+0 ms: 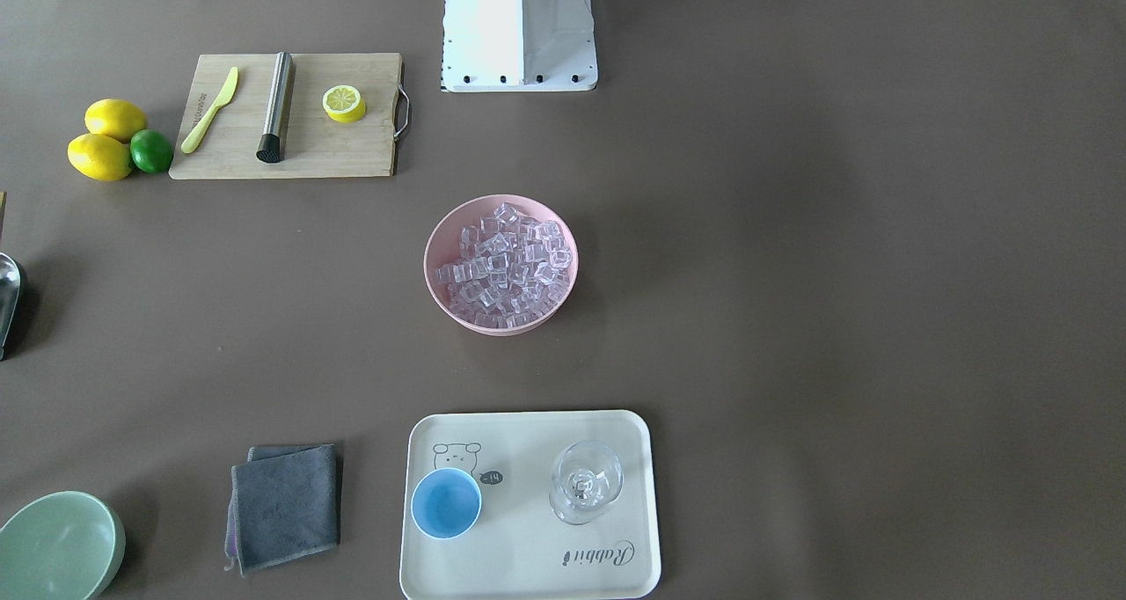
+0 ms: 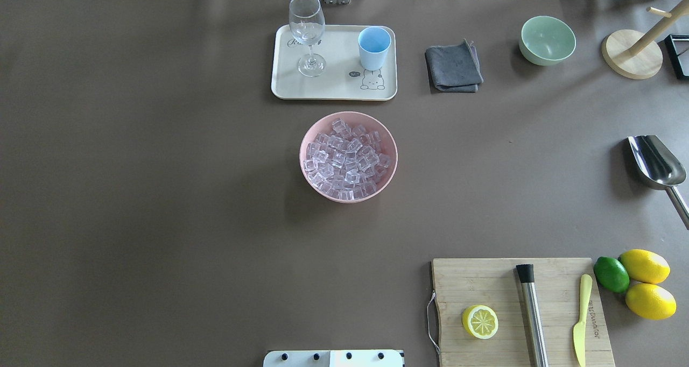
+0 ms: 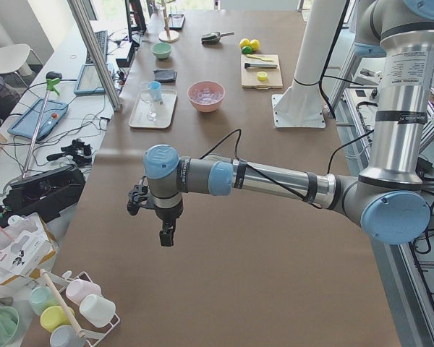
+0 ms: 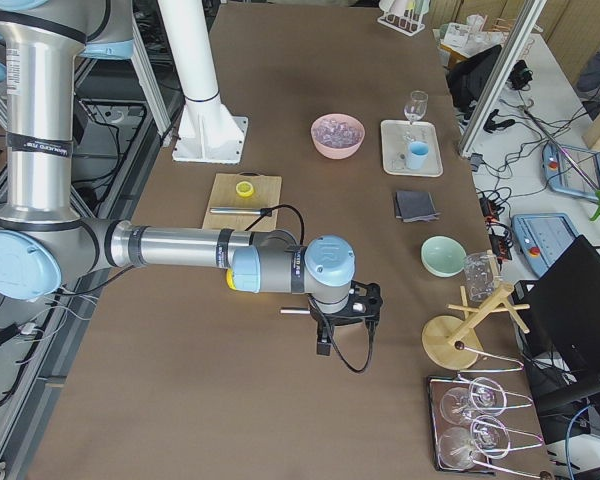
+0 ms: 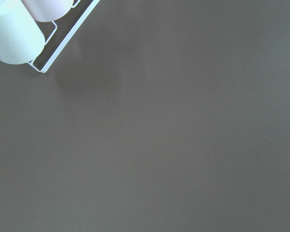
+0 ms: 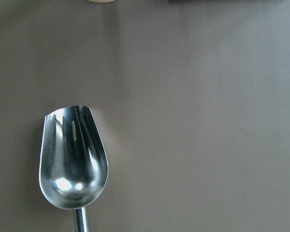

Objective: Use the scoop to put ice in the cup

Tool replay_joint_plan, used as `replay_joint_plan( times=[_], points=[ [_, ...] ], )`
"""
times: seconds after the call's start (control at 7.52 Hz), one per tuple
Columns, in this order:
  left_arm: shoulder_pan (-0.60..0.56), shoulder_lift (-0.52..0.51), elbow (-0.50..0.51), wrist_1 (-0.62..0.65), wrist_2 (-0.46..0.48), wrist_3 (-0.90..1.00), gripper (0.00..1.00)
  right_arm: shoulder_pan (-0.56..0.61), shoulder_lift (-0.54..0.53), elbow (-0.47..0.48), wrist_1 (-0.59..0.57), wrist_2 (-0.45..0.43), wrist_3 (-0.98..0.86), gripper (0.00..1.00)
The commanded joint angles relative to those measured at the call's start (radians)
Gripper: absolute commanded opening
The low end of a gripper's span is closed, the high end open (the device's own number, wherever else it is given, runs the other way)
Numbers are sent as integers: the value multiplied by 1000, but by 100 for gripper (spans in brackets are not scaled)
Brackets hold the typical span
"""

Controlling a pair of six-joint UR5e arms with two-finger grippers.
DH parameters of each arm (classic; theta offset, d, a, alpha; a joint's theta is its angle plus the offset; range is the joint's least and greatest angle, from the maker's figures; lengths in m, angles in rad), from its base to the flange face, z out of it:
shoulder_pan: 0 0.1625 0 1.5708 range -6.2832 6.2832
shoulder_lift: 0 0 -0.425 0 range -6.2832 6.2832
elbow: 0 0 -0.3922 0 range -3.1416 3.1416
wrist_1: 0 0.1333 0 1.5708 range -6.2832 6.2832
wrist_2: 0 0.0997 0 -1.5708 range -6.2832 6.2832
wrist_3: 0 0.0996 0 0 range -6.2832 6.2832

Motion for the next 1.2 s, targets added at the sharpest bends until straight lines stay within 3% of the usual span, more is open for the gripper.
replay_joint_plan(
  times=[0.0, 0.67, 0.93, 1.06],
  points=[
    [0, 0, 0, 0, 0, 0, 99, 0, 0, -4, 1, -1, -3, 100],
    [18, -14, -26, -8, -9, 36, 99, 0, -14, 4, 5, 0, -9, 100],
    [55, -30, -128, -9, -24, 104, 99, 0, -14, 5, 3, 0, 1, 100],
    [131, -84, -163, -14, -53, 104, 99, -2, -14, 7, 5, 0, 0, 100]
  ],
)
